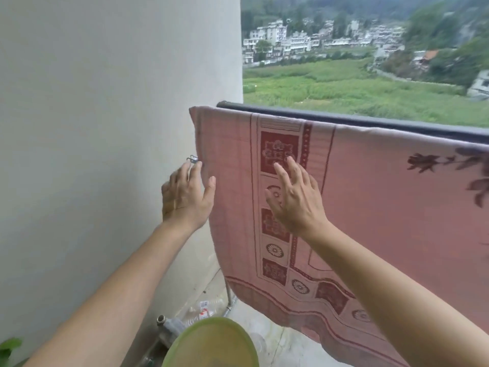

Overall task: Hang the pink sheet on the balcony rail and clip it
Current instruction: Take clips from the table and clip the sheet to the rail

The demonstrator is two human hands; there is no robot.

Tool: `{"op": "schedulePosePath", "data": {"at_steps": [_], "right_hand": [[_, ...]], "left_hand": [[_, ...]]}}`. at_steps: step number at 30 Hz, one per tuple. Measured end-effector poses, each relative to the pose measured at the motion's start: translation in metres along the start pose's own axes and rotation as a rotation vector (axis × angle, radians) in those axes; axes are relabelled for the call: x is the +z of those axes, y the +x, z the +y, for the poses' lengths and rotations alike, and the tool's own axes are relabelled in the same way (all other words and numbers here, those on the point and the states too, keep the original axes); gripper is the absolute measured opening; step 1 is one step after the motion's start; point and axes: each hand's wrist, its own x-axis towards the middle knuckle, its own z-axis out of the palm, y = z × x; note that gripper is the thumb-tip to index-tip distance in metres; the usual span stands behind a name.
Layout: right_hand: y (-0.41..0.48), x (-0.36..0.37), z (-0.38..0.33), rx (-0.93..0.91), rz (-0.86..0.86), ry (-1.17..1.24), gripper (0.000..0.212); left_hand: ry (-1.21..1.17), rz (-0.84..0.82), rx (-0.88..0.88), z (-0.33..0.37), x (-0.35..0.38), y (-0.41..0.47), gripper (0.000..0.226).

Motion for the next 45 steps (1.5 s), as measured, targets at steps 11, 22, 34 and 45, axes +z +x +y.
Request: {"op": "schedulePosePath", "data": {"at_steps": [11,22,34,45], "right_hand": [[-0.211,-0.195,0.251,0.560,0.282,-0.232,0.067],[-0.517,-0.369,0.440,0.986,0.331,-0.457,0.066],[-0.783,-0.444,0.566,1.620,0.270,-0.548,0.066],[-0.961,-0.537,0.650,2.087,0.342,-0.681,0.066]], "left_hand": [[-0.381,-0.071,0.611,0.367,0.015,-0.097,0.055],[-0.650,-0.191,1.057,0.699,-0.001,-0.340,0.052],[-0.799,-0.484,1.462,0.948,0.049,-0.580,0.058],[-0.885,-0.690,1.809,1.179,0.041,-0.774,0.052]]}}
